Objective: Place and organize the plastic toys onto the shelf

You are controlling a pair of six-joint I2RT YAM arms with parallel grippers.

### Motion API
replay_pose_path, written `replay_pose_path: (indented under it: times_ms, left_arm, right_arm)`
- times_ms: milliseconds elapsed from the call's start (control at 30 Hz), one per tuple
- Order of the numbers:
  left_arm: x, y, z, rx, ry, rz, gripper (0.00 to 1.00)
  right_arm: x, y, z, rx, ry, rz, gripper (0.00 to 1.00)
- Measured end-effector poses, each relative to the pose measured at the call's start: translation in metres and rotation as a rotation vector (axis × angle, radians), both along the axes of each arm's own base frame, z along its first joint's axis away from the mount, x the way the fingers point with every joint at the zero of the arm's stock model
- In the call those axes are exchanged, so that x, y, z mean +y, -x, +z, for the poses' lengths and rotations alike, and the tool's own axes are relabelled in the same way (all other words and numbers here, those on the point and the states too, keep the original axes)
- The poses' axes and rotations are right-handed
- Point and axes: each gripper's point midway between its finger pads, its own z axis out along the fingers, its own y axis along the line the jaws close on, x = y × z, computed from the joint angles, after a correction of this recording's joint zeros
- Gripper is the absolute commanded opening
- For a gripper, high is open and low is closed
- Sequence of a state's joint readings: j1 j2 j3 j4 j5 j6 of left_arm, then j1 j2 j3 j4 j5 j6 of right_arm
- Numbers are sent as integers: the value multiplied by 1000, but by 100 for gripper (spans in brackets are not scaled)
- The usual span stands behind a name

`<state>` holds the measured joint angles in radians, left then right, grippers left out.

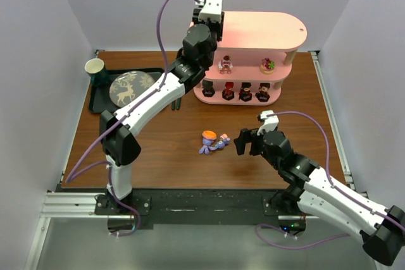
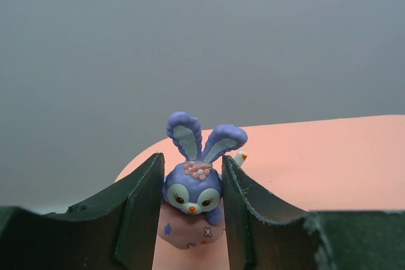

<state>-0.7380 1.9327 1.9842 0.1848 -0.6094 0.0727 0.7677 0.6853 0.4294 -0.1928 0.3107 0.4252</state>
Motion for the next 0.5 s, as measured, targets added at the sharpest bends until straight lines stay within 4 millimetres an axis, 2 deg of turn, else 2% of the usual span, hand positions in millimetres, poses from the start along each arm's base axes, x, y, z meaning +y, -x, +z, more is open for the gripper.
replay_pose_path:
  times_ms: [233,500]
  left_arm:
    - [0,-2,10,-35,31,-19,0]
    - [-6,-3,0,-27,14,-48,2]
  right_arm:
    - [3,0,1,-2,-8,14,98]
    - [4,0,-5,12,10,18,99]
